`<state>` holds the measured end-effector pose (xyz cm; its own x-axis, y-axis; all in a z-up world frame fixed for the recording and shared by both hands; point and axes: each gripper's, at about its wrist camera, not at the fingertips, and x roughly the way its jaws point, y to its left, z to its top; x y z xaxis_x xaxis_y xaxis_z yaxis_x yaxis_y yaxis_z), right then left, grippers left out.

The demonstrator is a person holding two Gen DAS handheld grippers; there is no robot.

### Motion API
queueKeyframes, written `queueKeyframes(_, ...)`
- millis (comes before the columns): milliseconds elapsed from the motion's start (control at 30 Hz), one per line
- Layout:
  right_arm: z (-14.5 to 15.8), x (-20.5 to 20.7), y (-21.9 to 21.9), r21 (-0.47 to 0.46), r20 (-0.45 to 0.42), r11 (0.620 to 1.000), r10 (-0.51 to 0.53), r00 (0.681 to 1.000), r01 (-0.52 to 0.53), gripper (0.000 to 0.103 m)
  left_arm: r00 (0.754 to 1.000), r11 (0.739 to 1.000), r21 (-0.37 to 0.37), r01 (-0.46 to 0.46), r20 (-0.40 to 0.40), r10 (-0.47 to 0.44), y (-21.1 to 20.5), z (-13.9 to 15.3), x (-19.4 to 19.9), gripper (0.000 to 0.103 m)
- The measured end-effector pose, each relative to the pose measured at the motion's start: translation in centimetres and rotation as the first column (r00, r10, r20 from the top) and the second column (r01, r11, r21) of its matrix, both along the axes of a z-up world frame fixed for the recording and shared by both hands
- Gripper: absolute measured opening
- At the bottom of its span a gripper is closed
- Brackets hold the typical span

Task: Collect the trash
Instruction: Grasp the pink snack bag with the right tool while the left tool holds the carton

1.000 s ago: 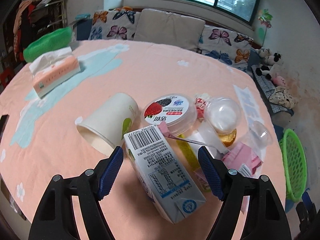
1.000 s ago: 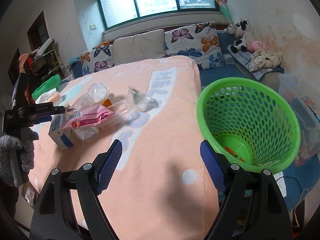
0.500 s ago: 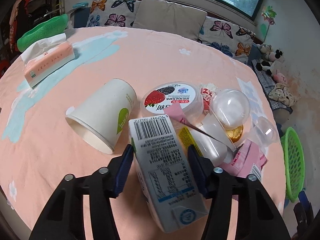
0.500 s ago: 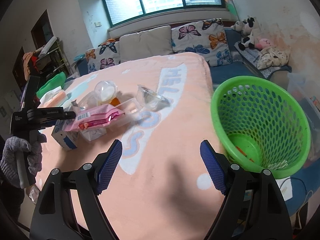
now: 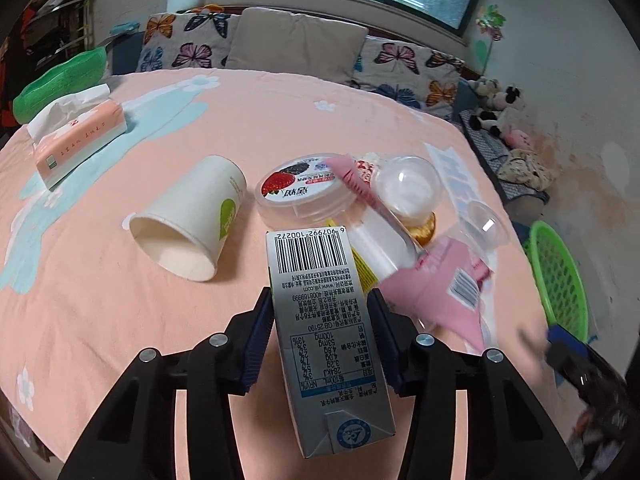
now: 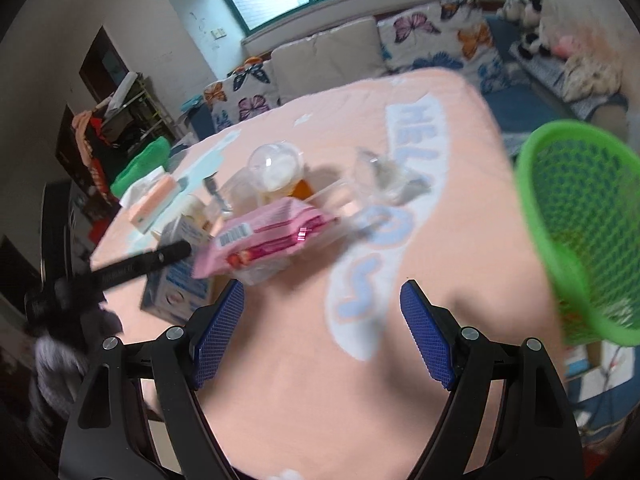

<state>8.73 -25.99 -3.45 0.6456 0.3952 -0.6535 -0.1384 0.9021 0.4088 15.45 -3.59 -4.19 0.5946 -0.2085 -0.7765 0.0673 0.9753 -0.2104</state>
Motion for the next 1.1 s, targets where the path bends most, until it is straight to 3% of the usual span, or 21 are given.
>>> queueKeyframes(233, 0.0, 3.7, 1.7, 0.197, -0.137, 0.98, 0.031, 0.99, -0.003, 0.08, 0.999, 0.999, -0.018, 0.038, 0.026, -0.037, 1.0, 0.7, -1.8, 0.046)
queueKeyframes(633, -1.5, 7.3, 1.7, 0.311, -0.296, 0.94, -0.042, 0.954, 0.138, 0.079, 0.995, 0.996, -0.037, 0.085, 0.053, -0.083, 2.1, 1.1, -2.6, 0.046)
queueKeyframes(833, -1.9, 7.6, 1.3, 0.278, -0.338, 0.945, -0.07, 0.939, 0.171, 0.061, 0.994, 0.994, -0.045, 0.098, 0.047, -0.096, 2.3, 0.7, -2.6, 0.046)
queueKeyframes(967, -1.4, 6.9, 1.3, 0.26, -0.313, 0.952, -0.074, 0.947, 0.16, 0.045, 0.994, 0.995, -0.043, 0.095, 0.051, -0.093, 2.4, 0.8, -2.5, 0.046)
queueKeyframes(1100, -0.8, 6.3, 1.3, 0.254, -0.278, 0.958, -0.059, 0.959, 0.132, 0.038, 0.994, 0.995, -0.045, 0.094, 0.056, -0.092, 2.4, 1.1, -2.4, 0.046)
